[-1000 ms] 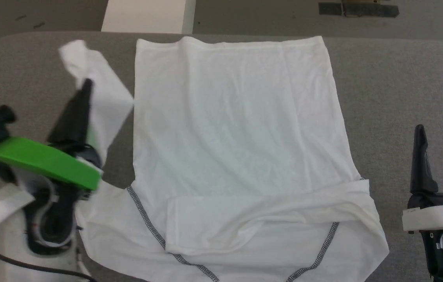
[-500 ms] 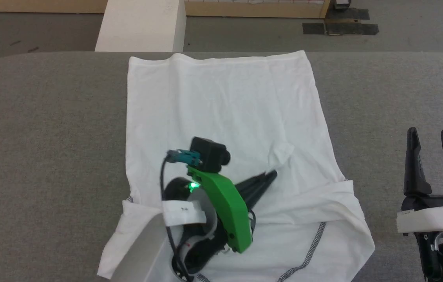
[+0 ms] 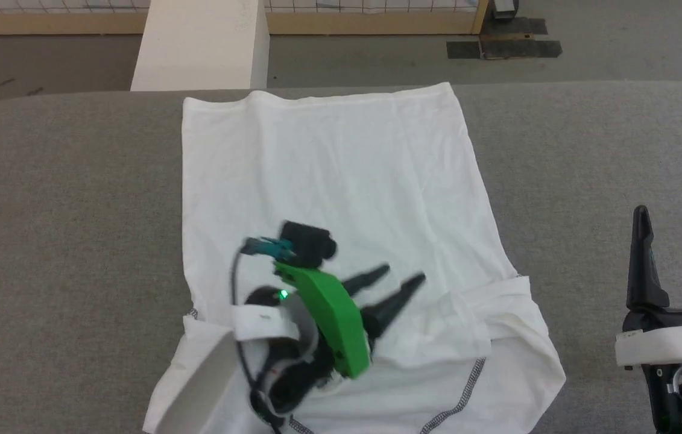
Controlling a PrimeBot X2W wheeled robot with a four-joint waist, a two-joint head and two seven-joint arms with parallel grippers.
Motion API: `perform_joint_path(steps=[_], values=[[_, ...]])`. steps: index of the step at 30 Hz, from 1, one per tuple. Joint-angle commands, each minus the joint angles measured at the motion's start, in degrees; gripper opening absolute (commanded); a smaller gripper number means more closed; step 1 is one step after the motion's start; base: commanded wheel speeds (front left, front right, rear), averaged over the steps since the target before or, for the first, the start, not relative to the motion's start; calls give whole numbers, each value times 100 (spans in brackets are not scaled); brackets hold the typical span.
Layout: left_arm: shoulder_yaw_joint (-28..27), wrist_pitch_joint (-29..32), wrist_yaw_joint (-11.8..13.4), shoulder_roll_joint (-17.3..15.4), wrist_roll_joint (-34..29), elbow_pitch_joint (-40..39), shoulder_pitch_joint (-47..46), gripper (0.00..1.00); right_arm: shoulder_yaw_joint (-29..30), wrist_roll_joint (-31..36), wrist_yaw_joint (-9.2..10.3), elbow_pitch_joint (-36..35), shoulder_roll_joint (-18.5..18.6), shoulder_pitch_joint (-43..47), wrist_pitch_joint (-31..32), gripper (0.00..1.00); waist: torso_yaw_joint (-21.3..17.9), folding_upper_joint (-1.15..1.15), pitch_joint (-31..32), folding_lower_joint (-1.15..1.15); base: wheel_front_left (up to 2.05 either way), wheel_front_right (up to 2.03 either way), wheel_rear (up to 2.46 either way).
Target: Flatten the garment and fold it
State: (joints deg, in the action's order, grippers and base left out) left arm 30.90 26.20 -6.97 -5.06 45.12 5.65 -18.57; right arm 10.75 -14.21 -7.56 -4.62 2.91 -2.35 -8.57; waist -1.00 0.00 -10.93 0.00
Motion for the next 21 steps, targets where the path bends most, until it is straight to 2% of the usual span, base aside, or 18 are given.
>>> perform_joint_path(steps=[1, 3, 7, 9, 13, 17, 21], values=[[-318, -295, 44, 6, 117, -176, -165, 100, 0, -8, 8, -12, -3, 51, 10, 100, 62, 0, 90, 0, 0, 0, 0], [-829, -836, 139, -66, 105, -380, -260, 100, -10, 4, 8, -27, -3, 57, 33, 100, 96, 0, 148, 0, 0, 0, 0], [-1656, -2143, 497, -471, -616, -415, -324, 100, -77, -31, 8, -31, -3, 67, 111, 100, 132, 0, 233, 0, 0, 0, 0], [-1926, -2747, 707, -654, -1011, -271, -243, 100, -106, -89, 8, 13, -3, 68, 209, 100, 141, 0, 244, 0, 0, 0, 0], [-2177, -3778, 936, -973, -1699, 17, -18, 100, -157, -157, 8, 209, -3, 28, 649, 100, 129, 0, 235, 0, 0, 0, 0], [-2412, -4044, 1166, -975, -1939, 99, 178, 100, -168, -183, 8, 440, -3, -271, 1241, 100, 113, 0, 55, 0, 0, 0, 0], [-2607, -4100, 1248, -928, -2027, -110, 229, 100, -231, 114, 8, 621, -2, -1069, 1831, 100, 105, 0, -376, 0, 0, 0, 0]])
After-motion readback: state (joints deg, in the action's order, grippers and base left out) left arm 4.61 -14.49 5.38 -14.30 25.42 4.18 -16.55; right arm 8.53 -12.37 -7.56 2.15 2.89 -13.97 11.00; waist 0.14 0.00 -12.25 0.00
